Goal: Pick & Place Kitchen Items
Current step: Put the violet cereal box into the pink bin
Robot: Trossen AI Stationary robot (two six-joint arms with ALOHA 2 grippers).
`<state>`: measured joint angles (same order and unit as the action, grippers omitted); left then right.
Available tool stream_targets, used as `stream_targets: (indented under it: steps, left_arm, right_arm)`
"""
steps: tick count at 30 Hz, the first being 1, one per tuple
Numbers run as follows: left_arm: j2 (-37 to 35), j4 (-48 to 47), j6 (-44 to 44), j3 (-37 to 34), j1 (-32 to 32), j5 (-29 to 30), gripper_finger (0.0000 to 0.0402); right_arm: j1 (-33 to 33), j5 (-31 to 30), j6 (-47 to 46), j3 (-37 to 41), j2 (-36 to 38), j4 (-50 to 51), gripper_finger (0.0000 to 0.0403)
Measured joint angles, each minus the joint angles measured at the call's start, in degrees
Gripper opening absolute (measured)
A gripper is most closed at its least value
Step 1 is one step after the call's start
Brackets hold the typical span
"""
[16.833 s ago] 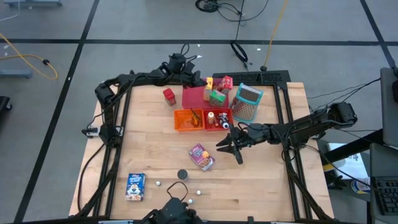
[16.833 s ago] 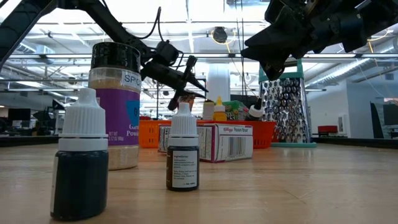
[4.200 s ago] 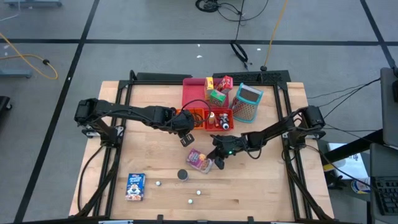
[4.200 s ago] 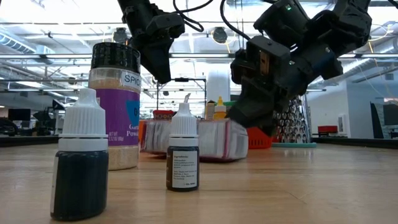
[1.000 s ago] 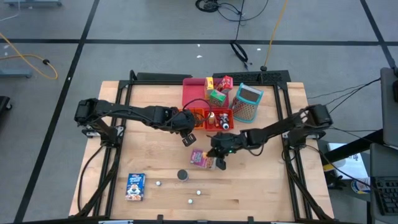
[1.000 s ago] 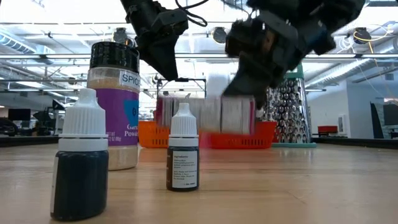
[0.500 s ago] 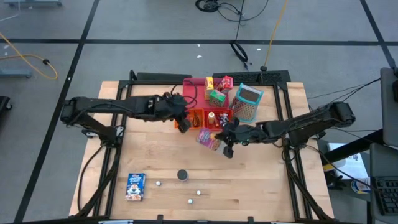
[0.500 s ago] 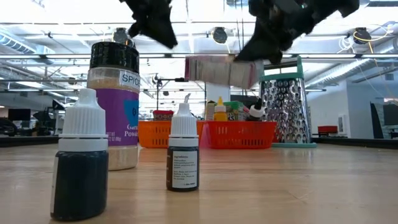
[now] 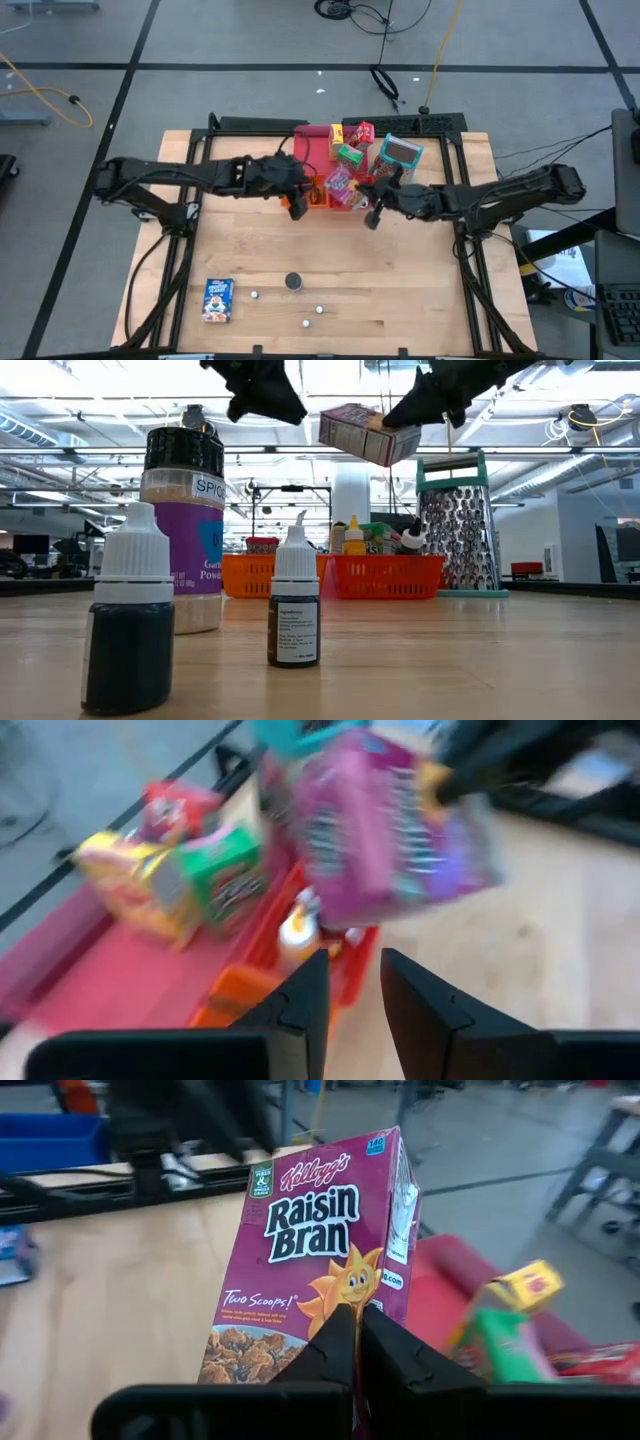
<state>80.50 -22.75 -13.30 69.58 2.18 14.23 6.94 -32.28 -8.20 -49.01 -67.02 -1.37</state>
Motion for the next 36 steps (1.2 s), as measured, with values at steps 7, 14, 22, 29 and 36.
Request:
stream_targets:
  steps: [7, 14, 22, 29, 36]
  left_arm:
    - [-4.5, 31.4, 3.1, -17.5, -0.2, -5.3, 0.0093]
    - [-4.7, 55.1, 1.0, -27.0, -0.2, -5.3, 0.0093]
    - [-4.7, 57.6, -0.8, -27.7, 0.1, 1.5, 0.0093]
    - [-4.7, 59.1, -2.4, -27.7, 0.3, 3.8, 0.0093]
    - [-4.7, 60.6, -3.6, -27.7, 1.1, 1.7, 0.0145]
  right_arm:
    - [-2.1, -2.5, 3.3, 0.0, 1.2, -2.2, 0.0000]
    - [-3.1, -2.0, 8.3, -0.1, 0.5, -10.4, 0.0000]
    - [-5.0, -0.4, 9.2, -0.1, -0.6, -12.0, 0.0000]
    - [-5.5, -0.5, 11.2, -0.1, -0.5, -14.9, 0.0000]
    - [-5.5, 1.0, 12.4, -0.1, -0.5, -16.3, 0.0000]
